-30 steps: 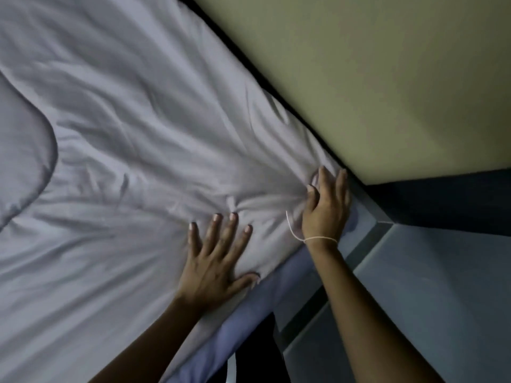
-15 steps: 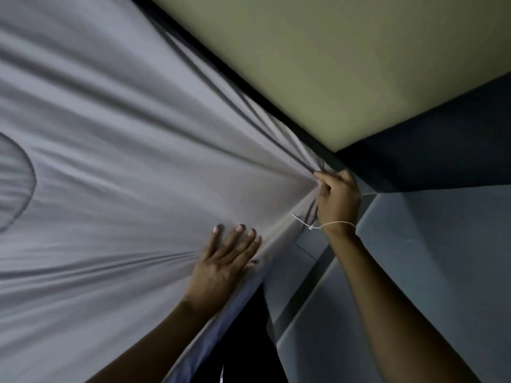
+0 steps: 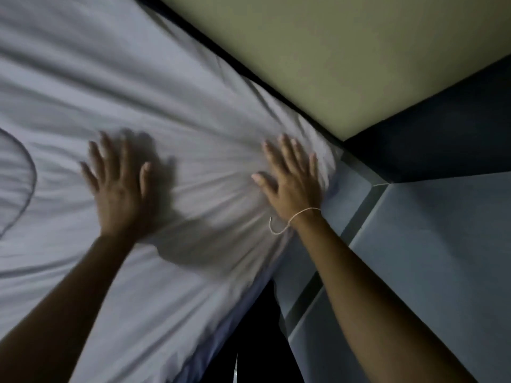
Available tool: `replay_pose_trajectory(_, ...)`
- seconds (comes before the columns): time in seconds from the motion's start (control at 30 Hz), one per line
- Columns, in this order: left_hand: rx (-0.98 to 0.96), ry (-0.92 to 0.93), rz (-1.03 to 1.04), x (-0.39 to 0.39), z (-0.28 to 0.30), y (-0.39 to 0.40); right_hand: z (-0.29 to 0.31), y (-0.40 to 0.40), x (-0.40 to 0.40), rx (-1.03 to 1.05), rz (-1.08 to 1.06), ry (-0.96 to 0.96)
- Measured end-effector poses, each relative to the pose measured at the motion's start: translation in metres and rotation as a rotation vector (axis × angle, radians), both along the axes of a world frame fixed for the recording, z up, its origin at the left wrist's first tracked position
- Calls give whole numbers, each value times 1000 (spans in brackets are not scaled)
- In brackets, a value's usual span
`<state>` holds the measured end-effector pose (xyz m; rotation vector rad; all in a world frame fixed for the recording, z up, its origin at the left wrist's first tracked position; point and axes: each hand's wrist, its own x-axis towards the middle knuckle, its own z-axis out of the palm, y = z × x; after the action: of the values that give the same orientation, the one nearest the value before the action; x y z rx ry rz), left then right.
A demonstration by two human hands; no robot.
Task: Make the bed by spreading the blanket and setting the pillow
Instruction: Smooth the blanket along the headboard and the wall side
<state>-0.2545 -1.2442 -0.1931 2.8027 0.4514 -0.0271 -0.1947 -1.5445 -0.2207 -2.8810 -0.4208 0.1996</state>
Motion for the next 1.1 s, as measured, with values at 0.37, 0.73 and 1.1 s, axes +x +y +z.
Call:
replay_pose_trajectory(0.37, 58, 91, -95, -10, -7, -55, 5, -48, -15, 401, -857, 228)
replay_pose_trajectory(0.73, 110, 103, -189, -23, -8, -89, 9, -62, 34, 793, -1194, 240)
replay_pose_trajectory(1.1, 116, 56, -265, -25, -9, -100, 17, 14, -9, 309, -592, -224)
